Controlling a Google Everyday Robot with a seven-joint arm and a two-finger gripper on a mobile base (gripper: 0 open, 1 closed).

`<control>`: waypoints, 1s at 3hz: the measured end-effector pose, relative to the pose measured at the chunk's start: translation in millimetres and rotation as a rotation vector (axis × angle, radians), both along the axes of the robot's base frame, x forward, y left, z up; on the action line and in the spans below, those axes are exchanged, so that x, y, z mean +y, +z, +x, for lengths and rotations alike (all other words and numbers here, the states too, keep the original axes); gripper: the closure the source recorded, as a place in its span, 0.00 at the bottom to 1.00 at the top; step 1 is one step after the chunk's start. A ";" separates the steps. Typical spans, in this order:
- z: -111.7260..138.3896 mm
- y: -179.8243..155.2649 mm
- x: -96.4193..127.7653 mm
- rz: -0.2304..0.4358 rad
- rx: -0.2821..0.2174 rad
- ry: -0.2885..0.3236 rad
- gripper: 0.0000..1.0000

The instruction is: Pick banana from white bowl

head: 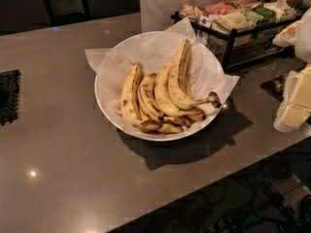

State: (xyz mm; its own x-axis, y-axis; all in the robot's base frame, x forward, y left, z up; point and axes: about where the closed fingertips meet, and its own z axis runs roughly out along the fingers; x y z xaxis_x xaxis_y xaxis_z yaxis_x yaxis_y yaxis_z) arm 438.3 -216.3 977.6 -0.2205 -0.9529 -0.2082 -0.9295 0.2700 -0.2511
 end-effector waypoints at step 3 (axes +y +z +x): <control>10.3 9.5 17.1 0.039 -0.022 0.070 0.00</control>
Offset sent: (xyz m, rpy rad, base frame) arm 0.0054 0.0097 0.0041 0.0070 -0.0068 0.0437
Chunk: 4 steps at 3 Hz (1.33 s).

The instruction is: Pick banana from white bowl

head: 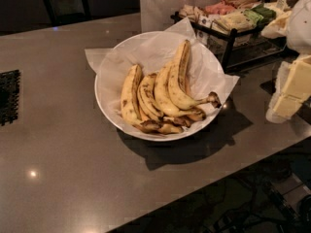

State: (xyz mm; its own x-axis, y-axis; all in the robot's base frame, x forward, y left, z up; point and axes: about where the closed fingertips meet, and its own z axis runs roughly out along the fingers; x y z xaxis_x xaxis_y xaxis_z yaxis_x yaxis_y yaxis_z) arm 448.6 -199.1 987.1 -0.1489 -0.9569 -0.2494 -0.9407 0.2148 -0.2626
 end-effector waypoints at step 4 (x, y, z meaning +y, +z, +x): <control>42.0 -60.2 99.7 0.195 0.112 0.264 0.00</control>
Offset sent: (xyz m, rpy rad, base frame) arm 0.0268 0.0799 -0.0284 0.2355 0.0775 0.2638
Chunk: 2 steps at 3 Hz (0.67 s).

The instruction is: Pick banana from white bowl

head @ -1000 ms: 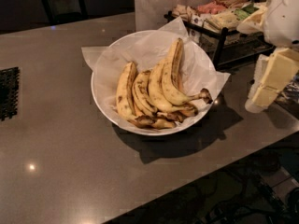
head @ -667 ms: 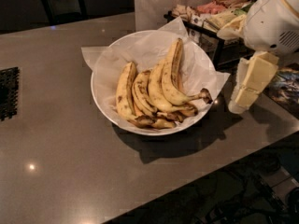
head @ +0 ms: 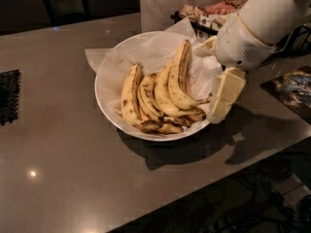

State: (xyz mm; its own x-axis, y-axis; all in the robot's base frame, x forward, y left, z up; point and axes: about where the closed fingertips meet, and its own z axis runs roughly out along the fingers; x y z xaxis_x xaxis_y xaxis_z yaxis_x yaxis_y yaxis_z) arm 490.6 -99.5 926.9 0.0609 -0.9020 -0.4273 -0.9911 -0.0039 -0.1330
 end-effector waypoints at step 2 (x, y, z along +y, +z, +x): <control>4.4 -20.8 7.5 -0.112 0.014 -0.012 0.00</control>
Offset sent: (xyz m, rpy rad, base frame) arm -0.0024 -0.0031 -0.0272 -0.2585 0.0151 -0.0478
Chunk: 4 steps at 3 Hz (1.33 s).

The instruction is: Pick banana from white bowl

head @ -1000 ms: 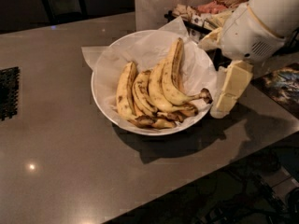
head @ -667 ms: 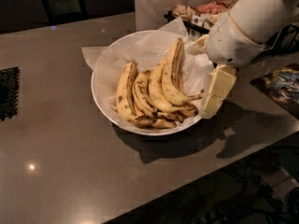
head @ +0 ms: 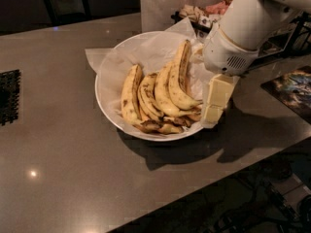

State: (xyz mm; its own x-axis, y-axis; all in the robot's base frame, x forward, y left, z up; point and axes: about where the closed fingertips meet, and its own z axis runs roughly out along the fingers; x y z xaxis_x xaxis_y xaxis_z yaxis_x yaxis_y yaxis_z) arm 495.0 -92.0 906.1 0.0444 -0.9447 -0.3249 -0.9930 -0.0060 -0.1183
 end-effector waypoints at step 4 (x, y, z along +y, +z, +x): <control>12.3 -12.5 1.0 0.085 0.019 0.034 0.00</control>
Offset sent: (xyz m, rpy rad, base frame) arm 0.0030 -0.0053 -0.0135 0.0594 0.0188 -0.0134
